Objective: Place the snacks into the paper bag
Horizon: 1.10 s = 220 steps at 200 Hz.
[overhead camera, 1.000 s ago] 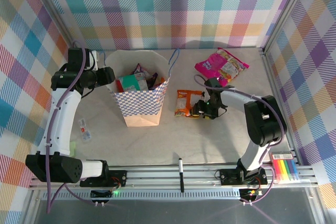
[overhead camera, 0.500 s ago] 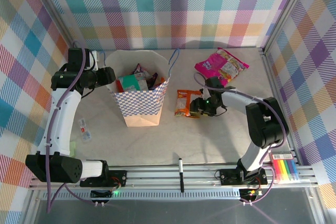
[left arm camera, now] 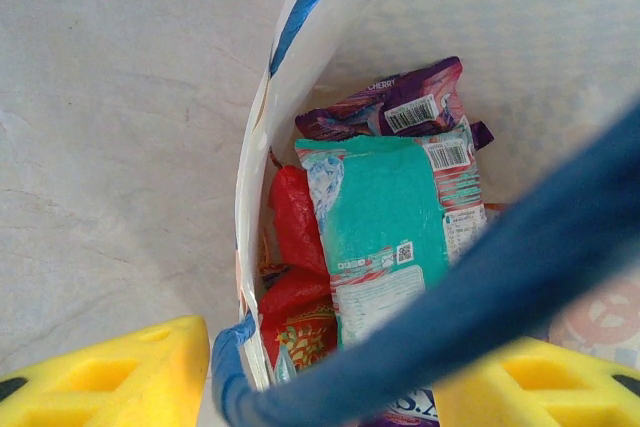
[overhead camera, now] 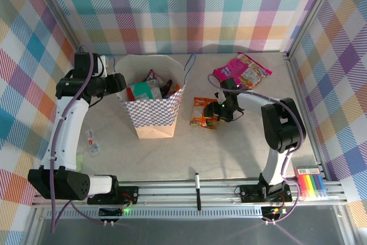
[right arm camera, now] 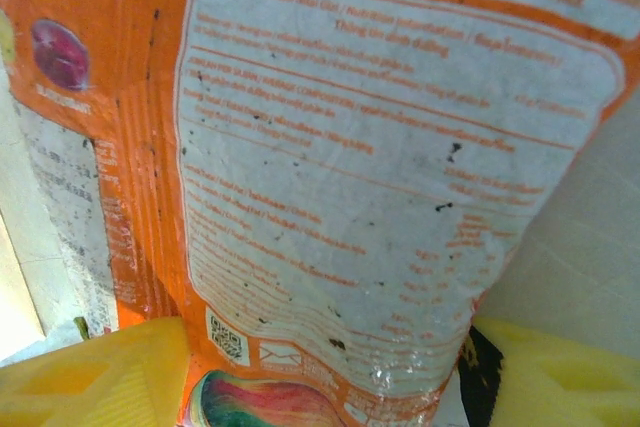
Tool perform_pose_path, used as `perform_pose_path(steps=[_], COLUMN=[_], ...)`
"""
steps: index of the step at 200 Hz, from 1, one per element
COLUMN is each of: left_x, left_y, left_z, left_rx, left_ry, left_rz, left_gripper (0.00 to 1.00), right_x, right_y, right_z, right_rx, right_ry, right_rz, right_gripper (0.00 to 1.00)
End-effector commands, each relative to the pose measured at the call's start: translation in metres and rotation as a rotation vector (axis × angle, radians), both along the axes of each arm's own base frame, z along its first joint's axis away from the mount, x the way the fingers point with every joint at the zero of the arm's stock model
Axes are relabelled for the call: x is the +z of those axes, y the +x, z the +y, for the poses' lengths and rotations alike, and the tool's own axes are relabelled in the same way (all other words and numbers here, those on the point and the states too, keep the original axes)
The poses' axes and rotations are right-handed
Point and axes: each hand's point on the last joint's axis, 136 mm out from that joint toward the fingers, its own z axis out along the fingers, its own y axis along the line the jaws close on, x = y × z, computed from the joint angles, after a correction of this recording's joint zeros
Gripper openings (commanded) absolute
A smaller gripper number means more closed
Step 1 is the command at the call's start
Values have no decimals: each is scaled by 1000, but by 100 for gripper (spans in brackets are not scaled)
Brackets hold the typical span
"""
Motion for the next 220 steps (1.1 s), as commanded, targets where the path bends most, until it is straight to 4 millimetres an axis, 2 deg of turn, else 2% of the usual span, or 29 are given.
perform_pose_path(steps=[1, 15, 38, 59, 107, 149, 184, 220], left_x=[11, 13, 15, 16, 17, 16, 16, 17], left_y=[-3, -4, -5, -7, -7, -7, -8, -8], left_z=[1, 1, 2, 4, 3, 3, 2, 1], left_rx=[11, 10, 13, 16, 16, 16, 14, 12], left_ry=[-13, -14, -8, 2, -3, -5, -6, -13], left_rz=[-24, -26, -31, -30, -35, -35, -37, -43], left_gripper=[59, 59, 59, 59, 59, 59, 59, 59], right_x=[-13, -19, -25, -26, -4, 1, 9, 31], right_y=[0, -1, -2, -4, -8, -16, -18, -14], right_z=[-3, -5, -5, -6, -12, -20, -22, -25], right_rx=[17, 8, -2, -8, 1, 12, 15, 26], right_ry=[-59, -100, -102, -106, -130, -159, -163, -179], right_rz=[23, 36, 54, 68, 46, 42, 35, -11], right_gripper=[67, 61, 46, 38, 28, 16, 14, 12])
